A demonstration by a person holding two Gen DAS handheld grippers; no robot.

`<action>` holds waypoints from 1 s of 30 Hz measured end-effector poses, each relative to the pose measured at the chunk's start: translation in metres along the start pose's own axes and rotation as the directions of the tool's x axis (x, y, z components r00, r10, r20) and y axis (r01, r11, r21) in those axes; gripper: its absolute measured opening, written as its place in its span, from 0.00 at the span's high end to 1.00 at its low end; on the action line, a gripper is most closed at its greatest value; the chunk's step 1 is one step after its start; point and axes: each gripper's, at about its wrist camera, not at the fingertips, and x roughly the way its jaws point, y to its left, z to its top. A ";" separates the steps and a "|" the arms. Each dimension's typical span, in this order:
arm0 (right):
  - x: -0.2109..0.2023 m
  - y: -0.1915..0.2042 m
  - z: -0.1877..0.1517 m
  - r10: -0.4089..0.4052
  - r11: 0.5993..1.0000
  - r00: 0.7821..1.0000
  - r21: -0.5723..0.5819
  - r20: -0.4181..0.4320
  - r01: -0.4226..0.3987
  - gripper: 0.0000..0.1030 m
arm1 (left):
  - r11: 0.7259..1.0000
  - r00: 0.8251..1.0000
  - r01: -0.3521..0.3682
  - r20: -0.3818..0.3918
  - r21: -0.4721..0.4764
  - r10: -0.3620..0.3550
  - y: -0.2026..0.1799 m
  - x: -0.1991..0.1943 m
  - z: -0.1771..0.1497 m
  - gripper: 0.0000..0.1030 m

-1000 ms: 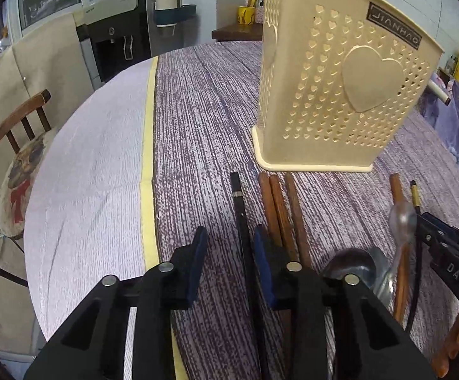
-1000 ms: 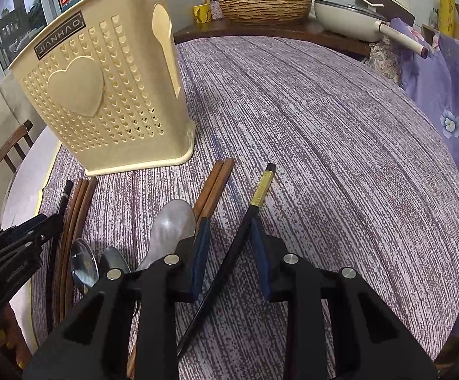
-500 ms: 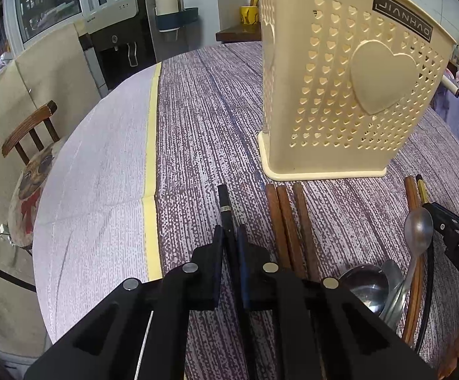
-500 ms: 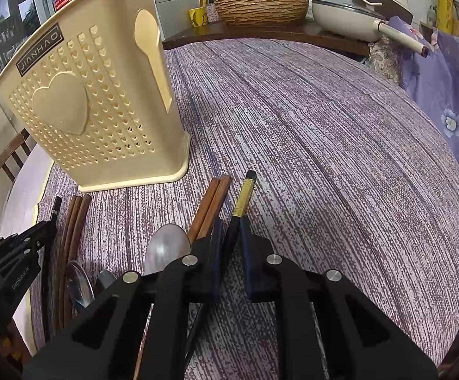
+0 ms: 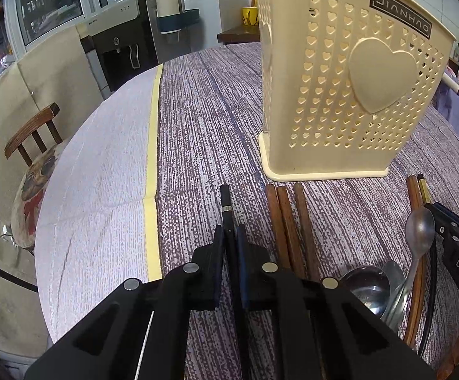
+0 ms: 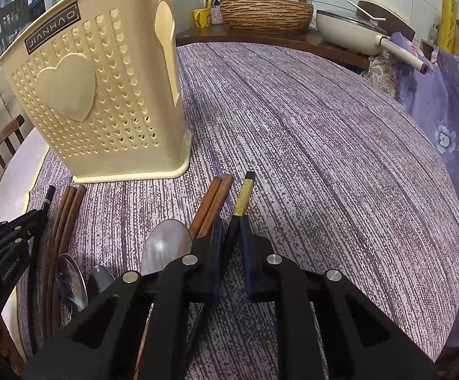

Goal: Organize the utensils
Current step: 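Grasp the plain black chopstick with the left tool while the right tool grasps the gold-tipped black chopstick, then lift both black chopsticks upright and lower them into the cream basket with both tools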

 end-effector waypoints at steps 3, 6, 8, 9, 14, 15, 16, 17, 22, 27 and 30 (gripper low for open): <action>0.000 -0.003 0.001 0.022 1.000 1.000 0.018 0.000 -0.022 0.89 | 1.000 1.000 0.011 -0.004 -0.009 -0.011 0.002 0.000 0.001 0.92; 0.001 -0.014 0.003 0.093 0.993 0.996 0.070 -0.003 -0.093 0.92 | 0.999 1.000 0.025 -0.003 -0.024 -0.025 0.006 0.000 0.003 0.92; 0.002 -0.019 0.004 0.140 0.985 0.990 0.103 -0.005 -0.139 0.92 | 0.999 0.999 0.039 -0.001 -0.035 -0.039 0.009 0.000 0.003 0.92; 0.002 -0.022 0.005 0.160 0.981 0.987 0.114 0.002 -0.159 0.92 | 0.998 0.999 0.050 -0.002 -0.044 -0.050 0.011 0.000 0.003 0.92; -0.008 -0.037 0.009 0.254 0.953 0.966 0.160 0.051 -0.258 0.92 | 0.991 0.995 0.102 0.024 -0.083 -0.100 0.020 -0.007 0.004 0.92; -0.011 -0.040 0.011 0.271 0.946 0.960 0.165 0.064 -0.278 0.92 | 0.989 0.993 0.115 0.033 -0.089 -0.113 0.021 -0.010 0.004 0.92; -0.015 -0.042 0.014 0.283 0.942 0.956 0.163 0.080 -0.292 0.92 | 0.987 0.991 0.131 0.044 -0.096 -0.127 0.022 -0.014 0.005 0.92; -0.019 -0.043 0.016 0.293 0.939 0.952 0.161 0.094 -0.305 0.92 | 0.985 0.989 0.140 0.056 -0.097 -0.135 0.023 -0.018 0.006 0.92; -0.052 -0.046 0.026 0.363 0.915 0.915 0.120 0.176 -0.386 0.92 | 0.980 0.976 0.177 0.141 -0.091 -0.164 0.028 -0.051 0.013 0.92; -0.091 -0.041 0.030 0.403 0.905 0.879 0.030 0.255 -0.424 0.92 | 0.973 0.951 0.214 0.245 -0.083 -0.188 0.036 -0.092 0.019 0.92; -0.108 -0.042 0.032 0.422 0.900 0.863 -0.019 0.278 -0.435 0.92 | 0.972 0.934 0.227 0.298 -0.067 -0.198 0.039 -0.115 0.018 0.92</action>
